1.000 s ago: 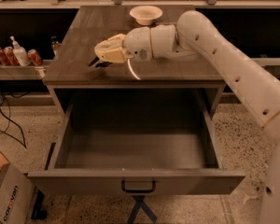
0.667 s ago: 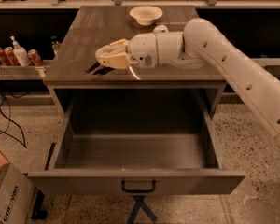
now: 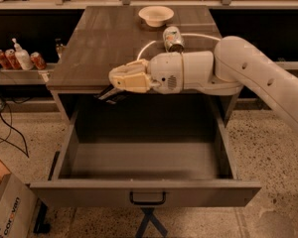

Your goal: Place rxbar chocolate into top drawer

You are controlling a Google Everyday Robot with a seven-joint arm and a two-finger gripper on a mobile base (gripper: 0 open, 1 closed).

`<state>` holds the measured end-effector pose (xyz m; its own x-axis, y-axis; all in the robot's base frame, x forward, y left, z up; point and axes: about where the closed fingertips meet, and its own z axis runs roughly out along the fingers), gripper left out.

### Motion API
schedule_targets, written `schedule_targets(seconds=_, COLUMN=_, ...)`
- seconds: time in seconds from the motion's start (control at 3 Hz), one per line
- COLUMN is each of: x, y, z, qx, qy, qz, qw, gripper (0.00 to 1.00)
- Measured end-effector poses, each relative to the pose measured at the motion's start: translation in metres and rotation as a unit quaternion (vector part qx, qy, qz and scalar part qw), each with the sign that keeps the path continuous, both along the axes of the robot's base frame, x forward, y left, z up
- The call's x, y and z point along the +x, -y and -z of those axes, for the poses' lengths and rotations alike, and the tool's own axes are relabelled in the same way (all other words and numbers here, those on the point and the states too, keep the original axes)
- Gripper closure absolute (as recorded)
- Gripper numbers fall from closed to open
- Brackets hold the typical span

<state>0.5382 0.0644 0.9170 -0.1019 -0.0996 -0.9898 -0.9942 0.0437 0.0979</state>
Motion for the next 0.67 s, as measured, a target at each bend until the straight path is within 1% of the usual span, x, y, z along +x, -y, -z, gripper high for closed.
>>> schedule_targets(seconds=0.33, x=-0.021, y=0.002, z=0.020, qx=-0.015, qy=-0.042, qz=0.013, qw=0.9989, gripper=1.00)
schedule_targets(seconds=0.67, x=-0.026, y=0.000, z=0.057, qx=-0.023, qy=-0.076, qz=0.033, qw=0.9963, gripper=1.00)
